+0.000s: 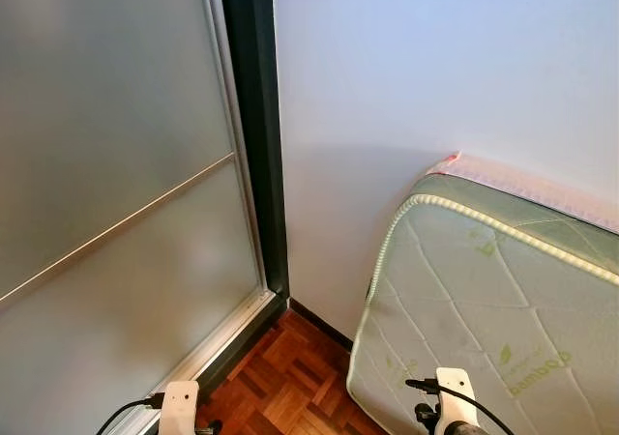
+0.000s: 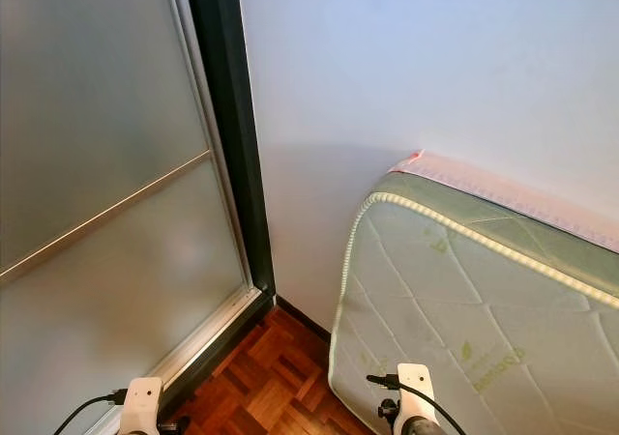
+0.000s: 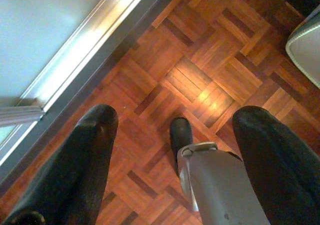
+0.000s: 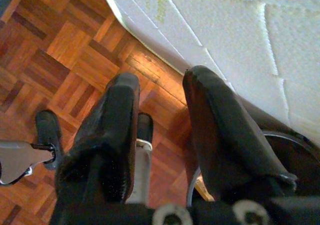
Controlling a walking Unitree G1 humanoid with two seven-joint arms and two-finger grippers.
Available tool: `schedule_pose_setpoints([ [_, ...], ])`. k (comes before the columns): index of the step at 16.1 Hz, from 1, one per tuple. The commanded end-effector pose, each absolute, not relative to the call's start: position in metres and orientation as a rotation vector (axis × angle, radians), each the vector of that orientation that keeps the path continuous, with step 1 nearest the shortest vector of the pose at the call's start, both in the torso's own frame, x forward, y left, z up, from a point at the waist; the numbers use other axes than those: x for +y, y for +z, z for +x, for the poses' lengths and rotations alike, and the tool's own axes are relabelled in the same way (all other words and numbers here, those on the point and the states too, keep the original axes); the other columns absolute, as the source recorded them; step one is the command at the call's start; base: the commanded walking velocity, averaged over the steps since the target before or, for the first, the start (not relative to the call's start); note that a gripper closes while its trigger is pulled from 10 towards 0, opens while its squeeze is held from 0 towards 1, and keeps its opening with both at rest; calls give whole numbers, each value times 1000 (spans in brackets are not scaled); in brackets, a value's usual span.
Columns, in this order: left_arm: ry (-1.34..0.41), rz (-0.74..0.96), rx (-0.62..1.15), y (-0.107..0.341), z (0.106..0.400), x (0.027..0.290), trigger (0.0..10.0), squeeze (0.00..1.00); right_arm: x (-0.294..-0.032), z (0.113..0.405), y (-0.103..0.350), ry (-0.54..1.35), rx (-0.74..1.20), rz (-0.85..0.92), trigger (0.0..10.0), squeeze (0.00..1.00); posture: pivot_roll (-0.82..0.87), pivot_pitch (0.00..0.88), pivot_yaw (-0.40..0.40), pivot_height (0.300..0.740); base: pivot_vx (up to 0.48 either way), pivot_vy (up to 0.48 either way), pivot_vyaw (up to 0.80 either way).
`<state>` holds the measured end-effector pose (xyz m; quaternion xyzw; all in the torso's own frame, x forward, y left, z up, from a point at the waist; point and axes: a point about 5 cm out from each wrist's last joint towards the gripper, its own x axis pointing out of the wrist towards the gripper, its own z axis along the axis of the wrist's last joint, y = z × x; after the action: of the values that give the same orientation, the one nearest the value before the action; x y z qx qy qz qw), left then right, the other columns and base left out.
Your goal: Clean up the room
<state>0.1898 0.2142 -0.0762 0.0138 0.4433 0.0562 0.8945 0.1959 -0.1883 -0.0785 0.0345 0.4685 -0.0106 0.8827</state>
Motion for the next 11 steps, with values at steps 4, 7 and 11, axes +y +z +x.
schedule_pose_setpoints([
  [4,117,17,944,-80,184,213,10000,0,-189,197,-78,-36,968,89,10000,0,36,0,-28,740,0,0,0],
  [7,115,6,942,-80,184,213,10000,0,-189,197,-78,-34,978,84,10000,0,36,0,-27,740,0,0,0],
  [11,116,-1,941,-80,183,213,10000,0,-189,196,-79,-11,996,59,10000,0,38,0,-27,740,0,0,-708],
])
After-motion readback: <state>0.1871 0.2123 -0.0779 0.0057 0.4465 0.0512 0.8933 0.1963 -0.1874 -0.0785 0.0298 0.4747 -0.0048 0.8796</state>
